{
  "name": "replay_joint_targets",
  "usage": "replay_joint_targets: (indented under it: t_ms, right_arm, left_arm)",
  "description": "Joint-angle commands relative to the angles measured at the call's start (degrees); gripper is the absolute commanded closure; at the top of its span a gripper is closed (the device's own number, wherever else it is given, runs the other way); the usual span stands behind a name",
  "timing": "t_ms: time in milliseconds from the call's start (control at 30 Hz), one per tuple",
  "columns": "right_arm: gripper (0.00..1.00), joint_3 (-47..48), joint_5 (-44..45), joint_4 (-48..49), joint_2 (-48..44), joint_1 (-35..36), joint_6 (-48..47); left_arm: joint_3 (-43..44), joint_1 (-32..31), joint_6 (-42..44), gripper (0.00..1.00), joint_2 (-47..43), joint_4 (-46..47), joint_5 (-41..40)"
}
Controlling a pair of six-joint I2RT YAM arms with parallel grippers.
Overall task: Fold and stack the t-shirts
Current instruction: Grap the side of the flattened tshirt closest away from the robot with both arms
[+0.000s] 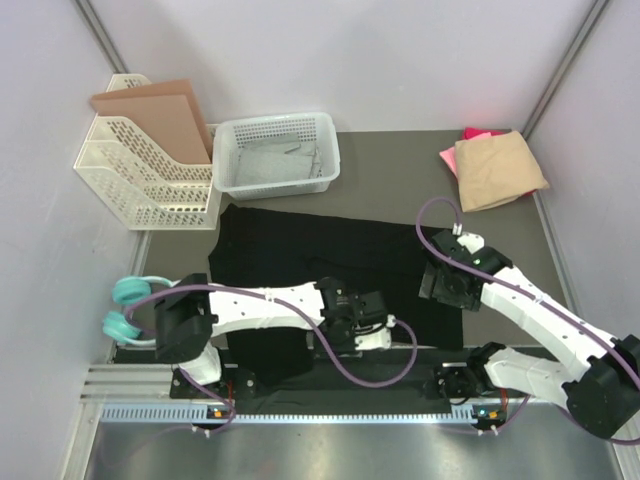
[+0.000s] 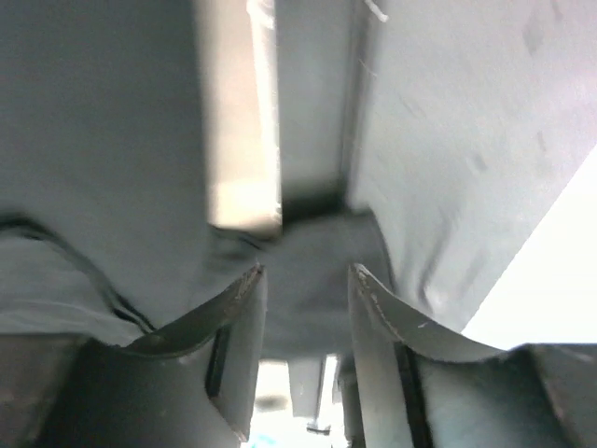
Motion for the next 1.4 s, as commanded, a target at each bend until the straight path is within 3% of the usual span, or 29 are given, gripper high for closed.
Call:
replay_joint_targets:
  t_ms: [0, 33, 200, 333, 400, 533, 667, 800, 967, 1200, 1367]
  right_arm:
    - [0.21, 3.17, 2.03, -1.76, -0.81, 0.87, -0.39]
    - [0.21, 3.09, 2.03, -1.76, -0.99, 0.87, -0.3]
    - [0.2, 2.65, 1.77, -0.53, -0.11, 0.87, -0.39]
    - [0.2, 2.82, 1.68, 0.53, 0.59, 0.87, -0.83]
    - [0.19, 2.82, 1.68, 0.7, 0.86, 0.78, -0.83]
    - [0.19, 2.47, 1.68, 0.27, 1.38, 0.7, -0.13]
    - [0.2, -2.34, -0.42, 1.14, 0.25, 1.13, 3.11]
    - [0.2, -7.45, -2.97, 4.56, -0.46, 3.4, 6.8]
    - [0.21, -8.95, -5.35, 10.54, 5.68, 8.42, 9.89]
    - [0.2, -6.76, -5.08, 14.67, 14.74, 14.14, 11.65]
    - [0.2, -6.76, -4.47, 13.19, 12.38, 14.14, 12.71]
  left_arm:
    - [1.04, 5.25, -6.77, 0.55, -2.86, 3.7, -7.25]
    - [0.77, 6.32, -8.17, 0.54, -3.65, 4.4, -8.91]
    - [-5.96, 13.69, -7.31, 0.66, -12.26, 14.56, -32.15]
    - [-20.64, 19.25, 5.13, 0.64, -26.46, 26.95, -35.9]
    - [-29.5, 19.43, 9.11, 0.64, -29.92, 28.49, -35.9]
    - [-36.14, 19.43, 10.54, 0.65, -33.79, 24.64, -32.93]
    - [-34.39, 20.13, 8.69, 0.63, -36.09, 18.23, -27.21]
    - [-35.0, 20.13, 8.43, 0.62, -37.23, 18.47, -25.89]
    - [-29.58, 19.61, 7.72, 0.61, -35.66, 17.25, -17.4]
    - [-18.22, 9.16, 5.53, 0.62, -22.67, 13.03, -9.57]
    - [-19.7, -1.65, 8.68, 0.62, -18.78, 11.09, -7.52]
